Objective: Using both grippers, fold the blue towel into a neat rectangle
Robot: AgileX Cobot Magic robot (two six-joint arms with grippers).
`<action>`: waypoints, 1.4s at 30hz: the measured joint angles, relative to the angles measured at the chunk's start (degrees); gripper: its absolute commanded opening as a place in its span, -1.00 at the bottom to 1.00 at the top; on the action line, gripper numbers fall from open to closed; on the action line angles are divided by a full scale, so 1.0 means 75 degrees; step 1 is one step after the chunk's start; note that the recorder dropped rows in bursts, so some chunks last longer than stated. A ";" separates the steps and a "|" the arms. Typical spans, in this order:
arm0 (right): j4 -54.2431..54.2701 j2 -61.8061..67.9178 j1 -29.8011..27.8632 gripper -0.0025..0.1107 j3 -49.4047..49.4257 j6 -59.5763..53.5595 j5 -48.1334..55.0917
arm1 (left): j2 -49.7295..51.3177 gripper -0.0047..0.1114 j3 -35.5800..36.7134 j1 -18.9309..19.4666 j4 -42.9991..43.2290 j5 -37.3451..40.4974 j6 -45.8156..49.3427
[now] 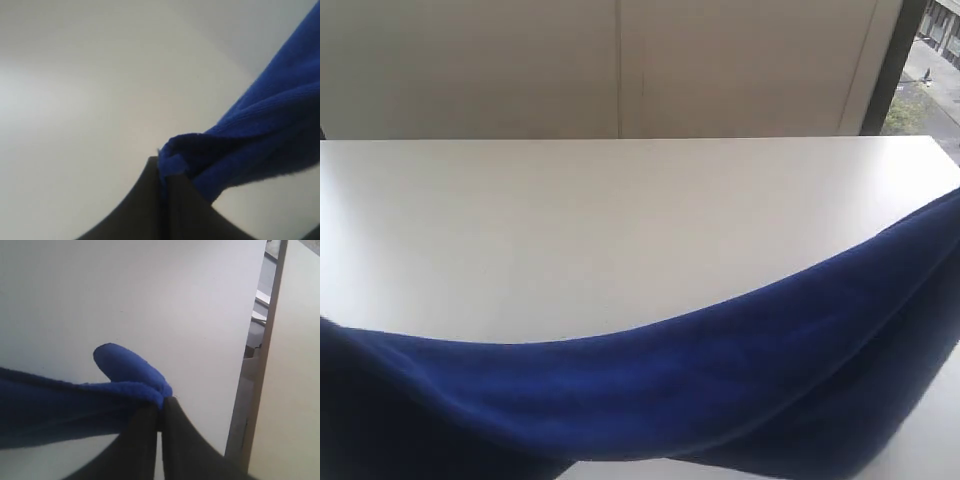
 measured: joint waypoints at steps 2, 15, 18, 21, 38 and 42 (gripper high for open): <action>0.0000 0.0290 0.0000 -0.96 0.0000 -0.0014 -0.0104 | 0.0154 -0.92 0.0163 0.0000 0.0000 -0.0513 0.0013; -0.0719 0.3521 0.0000 -0.96 0.0000 0.0316 -0.2334 | 0.2420 -0.92 0.1464 0.0000 0.1722 -0.4303 -0.0393; -0.1296 0.4225 0.0000 -0.96 0.0000 0.0682 -0.2948 | 0.3102 -0.92 0.1504 0.0017 0.2205 -0.5347 -0.0661; -0.1960 0.4871 0.0000 -0.90 0.0000 0.1198 -0.3502 | 0.3745 -0.92 0.1504 0.0230 0.2368 -0.6367 -0.0798; -0.4953 0.5360 0.0000 0.00 0.0000 0.4162 -0.3839 | 0.4717 0.45 0.1217 0.1390 0.1926 -0.7373 -0.1722; -0.4567 0.4830 0.0000 0.00 0.0000 0.4045 -0.3809 | 0.4223 0.45 0.1217 0.1373 0.1833 -0.7230 -0.1722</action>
